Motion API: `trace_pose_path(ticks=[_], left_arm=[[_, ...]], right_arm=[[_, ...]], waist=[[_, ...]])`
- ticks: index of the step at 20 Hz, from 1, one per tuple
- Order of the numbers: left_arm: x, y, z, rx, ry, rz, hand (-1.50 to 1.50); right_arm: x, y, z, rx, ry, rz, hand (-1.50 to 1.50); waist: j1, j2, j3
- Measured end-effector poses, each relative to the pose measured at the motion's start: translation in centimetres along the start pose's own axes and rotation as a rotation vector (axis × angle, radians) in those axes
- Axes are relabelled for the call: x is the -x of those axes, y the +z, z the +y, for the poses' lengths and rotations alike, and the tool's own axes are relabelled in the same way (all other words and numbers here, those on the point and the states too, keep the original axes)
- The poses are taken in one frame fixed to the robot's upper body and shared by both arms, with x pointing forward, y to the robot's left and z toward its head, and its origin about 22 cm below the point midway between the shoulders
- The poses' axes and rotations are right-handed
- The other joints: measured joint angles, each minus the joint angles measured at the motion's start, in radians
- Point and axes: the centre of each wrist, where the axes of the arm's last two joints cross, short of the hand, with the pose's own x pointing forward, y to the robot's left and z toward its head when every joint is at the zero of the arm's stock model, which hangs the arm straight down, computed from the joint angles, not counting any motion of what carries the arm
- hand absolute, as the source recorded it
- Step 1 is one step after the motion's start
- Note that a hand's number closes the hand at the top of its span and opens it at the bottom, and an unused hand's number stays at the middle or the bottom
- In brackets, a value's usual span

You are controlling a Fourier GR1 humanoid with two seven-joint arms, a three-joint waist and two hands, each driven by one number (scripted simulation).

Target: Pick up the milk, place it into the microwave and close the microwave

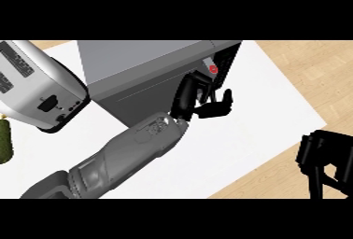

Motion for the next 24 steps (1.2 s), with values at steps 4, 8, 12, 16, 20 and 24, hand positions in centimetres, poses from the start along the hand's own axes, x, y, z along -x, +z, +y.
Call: trace_pose_path(ticks=[4,8,12,16,20,24], left_arm=[[-1.3,-0.2,-0.7,-0.024,0.208,0.116,1.5],[-1.7,-0.1,-1.4,-0.015,0.348,0.179,1.5],[-1.6,-0.1,-1.3,0.043,0.421,0.2,1.5],[-1.4,0.0,-1.3,0.11,0.487,0.21,1.5],[-0.9,0.2,-1.3,0.175,0.535,0.211,1.5],[-0.3,0.3,-1.2,0.232,0.573,0.207,1.5]], right_arm=[[0.5,0.0,1.4,-0.048,-0.058,0.037,1.5],[1.1,0.1,3.0,-0.067,-0.115,0.048,1.5],[1.4,0.0,4.6,-0.058,-0.152,0.032,1.5],[1.6,0.0,6.2,-0.037,-0.177,0.018,1.5],[1.5,-0.1,7.7,-0.018,-0.193,0.012,1.5],[1.2,-0.3,9.1,-0.001,-0.201,0.007,1.5]], waist=[[0.023,0.017,-0.008],[0.044,0.019,-0.008],[0.059,0.016,-0.006],[0.077,0.012,-0.006],[0.098,0.008,-0.006],[0.115,0.005,-0.007]])
